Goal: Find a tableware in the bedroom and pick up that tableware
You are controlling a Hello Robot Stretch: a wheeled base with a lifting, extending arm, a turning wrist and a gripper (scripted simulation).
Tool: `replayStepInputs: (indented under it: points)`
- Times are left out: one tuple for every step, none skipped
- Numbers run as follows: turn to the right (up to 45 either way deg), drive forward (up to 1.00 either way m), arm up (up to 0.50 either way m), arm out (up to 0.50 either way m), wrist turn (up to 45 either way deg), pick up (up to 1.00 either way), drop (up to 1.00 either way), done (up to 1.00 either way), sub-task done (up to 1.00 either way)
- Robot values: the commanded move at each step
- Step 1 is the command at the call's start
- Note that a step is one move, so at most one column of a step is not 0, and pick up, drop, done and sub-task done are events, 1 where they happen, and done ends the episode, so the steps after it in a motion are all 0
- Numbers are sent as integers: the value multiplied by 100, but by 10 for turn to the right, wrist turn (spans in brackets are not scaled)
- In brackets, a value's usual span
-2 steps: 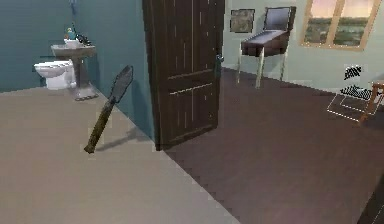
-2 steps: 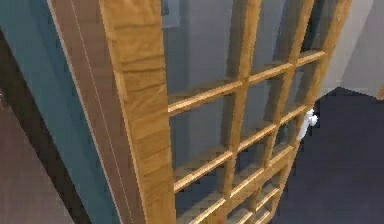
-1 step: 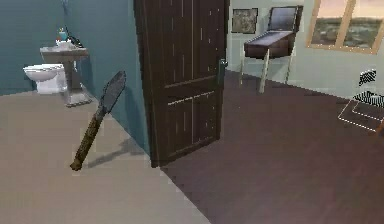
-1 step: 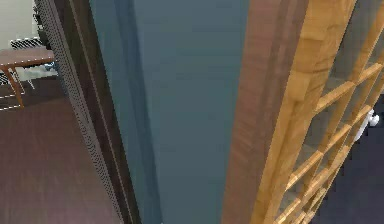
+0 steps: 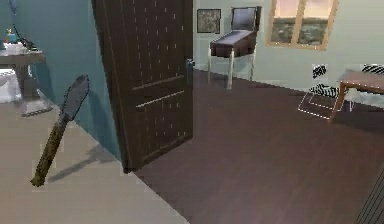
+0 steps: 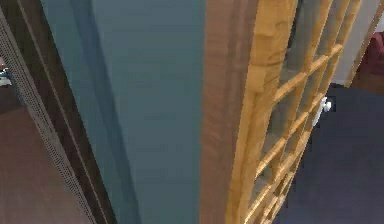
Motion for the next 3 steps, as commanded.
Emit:
replayStepInputs:
  points:
    - [0, 65, 0, 0, 0, 0, 0, 0, 0]
    - [420, 0, 0, 0, 0, 0, 0, 0, 0]
    - [0, 100, 0, 0, 0, 0, 0, 0, 0]
